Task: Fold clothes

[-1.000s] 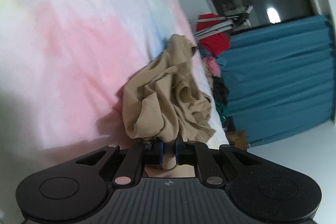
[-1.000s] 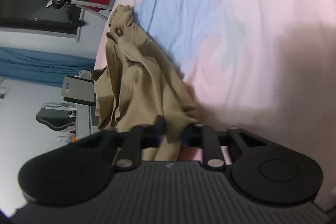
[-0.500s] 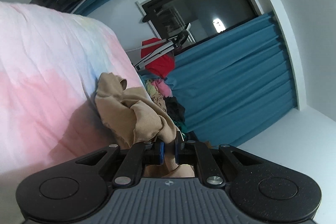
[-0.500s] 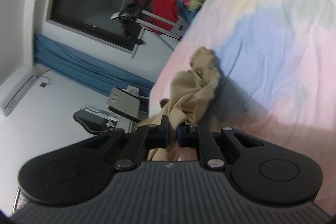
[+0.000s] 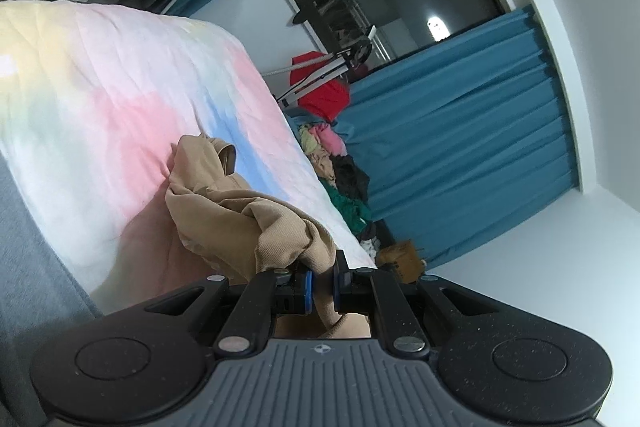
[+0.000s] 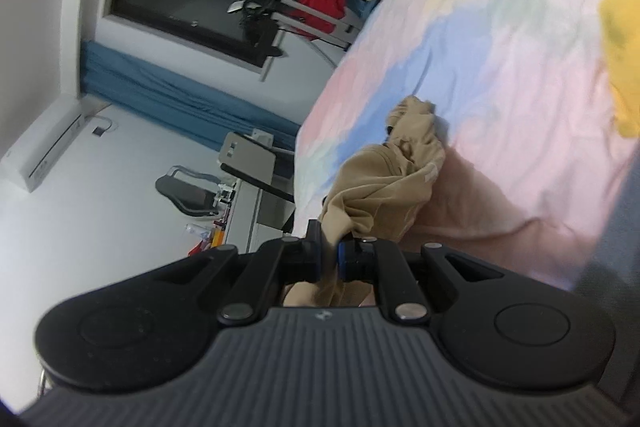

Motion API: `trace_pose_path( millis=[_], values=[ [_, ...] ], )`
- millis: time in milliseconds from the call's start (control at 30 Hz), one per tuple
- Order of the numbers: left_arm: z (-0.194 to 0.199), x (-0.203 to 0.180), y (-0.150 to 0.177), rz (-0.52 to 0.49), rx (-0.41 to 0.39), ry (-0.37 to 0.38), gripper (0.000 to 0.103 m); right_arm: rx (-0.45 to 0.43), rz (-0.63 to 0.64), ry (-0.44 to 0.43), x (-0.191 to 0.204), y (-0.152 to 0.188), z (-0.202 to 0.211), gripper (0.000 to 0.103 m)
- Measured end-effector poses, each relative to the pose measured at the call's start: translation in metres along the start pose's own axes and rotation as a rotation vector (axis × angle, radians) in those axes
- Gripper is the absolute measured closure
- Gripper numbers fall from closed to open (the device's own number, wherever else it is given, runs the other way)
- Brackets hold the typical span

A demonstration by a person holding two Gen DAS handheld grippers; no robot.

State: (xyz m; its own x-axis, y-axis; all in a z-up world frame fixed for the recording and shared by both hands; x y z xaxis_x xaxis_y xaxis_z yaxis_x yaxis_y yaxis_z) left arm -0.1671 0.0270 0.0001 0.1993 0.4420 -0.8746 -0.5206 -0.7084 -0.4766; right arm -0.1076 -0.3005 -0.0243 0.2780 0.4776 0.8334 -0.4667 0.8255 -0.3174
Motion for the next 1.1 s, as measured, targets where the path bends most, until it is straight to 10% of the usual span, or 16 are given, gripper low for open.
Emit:
trace_pose_path(
  millis=[667, 867, 933, 1100],
  values=[
    [-0.217, 0.096, -0.100, -0.098, 0.095, -0.278, 0.092, 0.073, -0.090, 0.226, 0.001, -0.078, -0.215, 0.088],
    [-0.250, 0.140, -0.103, -0.149, 0.165, -0.287, 0.089, 0.116, -0.071, 0.132, -0.029, -0.088, -0.241, 0.047],
    [-0.256, 0.143, -0.106, -0.176, 0.198, -0.279, 0.081, 0.121, -0.029, 0.087, -0.018, -0.088, -0.242, 0.021],
    [-0.258, 0.116, -0.099, -0.333, 0.266, -0.177, 0.027, 0.074, 0.200, 0.006, 0.020, -0.078, -0.232, 0.020]
  ],
)
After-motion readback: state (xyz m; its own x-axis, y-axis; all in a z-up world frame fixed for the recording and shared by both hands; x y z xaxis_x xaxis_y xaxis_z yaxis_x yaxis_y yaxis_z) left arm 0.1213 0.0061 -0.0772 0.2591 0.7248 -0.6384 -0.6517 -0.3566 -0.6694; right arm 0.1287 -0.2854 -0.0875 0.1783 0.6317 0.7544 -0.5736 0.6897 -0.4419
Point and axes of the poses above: each gripper's, at about its wrist camera, not at the fingertips, and z roughly against the way its jaws point, x to its left, y to its underside, the point moved 3 cm from there along -z, roughly the way its jaws point, and after that the axes turned 11 degrees about y, right-handed, at the moved point
